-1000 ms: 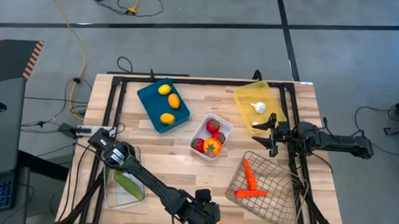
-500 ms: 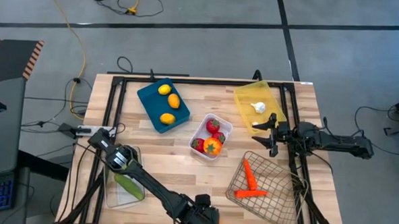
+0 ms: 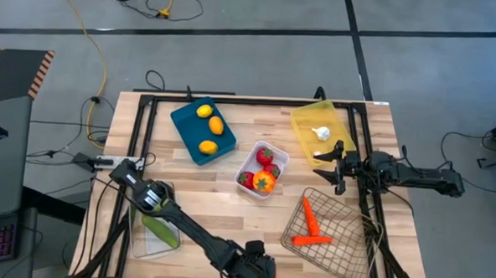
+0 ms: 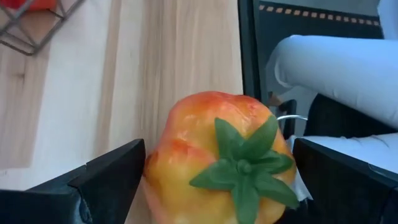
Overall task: Sort produce into baskets
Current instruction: Put the orange tomato into the white bin
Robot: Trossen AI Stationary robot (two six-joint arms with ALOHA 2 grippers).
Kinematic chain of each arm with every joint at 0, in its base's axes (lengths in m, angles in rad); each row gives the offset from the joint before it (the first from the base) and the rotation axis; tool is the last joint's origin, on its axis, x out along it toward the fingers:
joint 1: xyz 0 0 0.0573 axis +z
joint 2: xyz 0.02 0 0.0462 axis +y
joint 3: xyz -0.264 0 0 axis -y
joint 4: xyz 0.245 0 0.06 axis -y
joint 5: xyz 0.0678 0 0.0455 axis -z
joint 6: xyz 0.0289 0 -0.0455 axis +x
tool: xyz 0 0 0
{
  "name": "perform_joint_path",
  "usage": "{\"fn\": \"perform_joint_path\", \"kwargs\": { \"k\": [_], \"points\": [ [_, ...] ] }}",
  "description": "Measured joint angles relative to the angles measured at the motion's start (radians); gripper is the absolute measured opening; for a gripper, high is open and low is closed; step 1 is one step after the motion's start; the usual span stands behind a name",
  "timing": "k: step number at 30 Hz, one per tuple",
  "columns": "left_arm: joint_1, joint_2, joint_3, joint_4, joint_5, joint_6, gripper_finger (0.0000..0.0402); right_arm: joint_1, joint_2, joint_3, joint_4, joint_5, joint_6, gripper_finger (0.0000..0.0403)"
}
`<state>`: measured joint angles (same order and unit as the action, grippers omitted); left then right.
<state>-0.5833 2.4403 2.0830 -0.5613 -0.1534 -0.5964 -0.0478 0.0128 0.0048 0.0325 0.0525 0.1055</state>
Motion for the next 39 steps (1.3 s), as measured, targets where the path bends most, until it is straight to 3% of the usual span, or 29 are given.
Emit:
{"fn": "perform_joint_path", "kwargs": {
  "k": [10,19,24,33,39],
  "points": [
    [0.014,0.013,0.000,-0.001,0.037,-0.004,0.0390,0.000,0.000,0.000,0.000,0.000,0.000,0.0265],
    [0.034,0.009,0.001,-0.014,0.039,-0.026,0.0325,0.000,0.000,0.000,0.000,0.000,0.000,0.0265],
    [0.052,-0.007,0.001,-0.042,0.037,-0.025,0.0317,0.000,0.000,0.000,0.000,0.000,0.000,0.0265],
    [0.090,-0.107,0.052,-0.241,-0.065,0.044,0.0316,0.000,0.000,0.000,0.001,0.000,0.000,0.0265],
    [0.168,-0.206,0.056,-0.399,-0.069,0.120,0.0316,0.000,0.000,0.000,0.002,0.000,0.000,0.0265]
  ]
}}
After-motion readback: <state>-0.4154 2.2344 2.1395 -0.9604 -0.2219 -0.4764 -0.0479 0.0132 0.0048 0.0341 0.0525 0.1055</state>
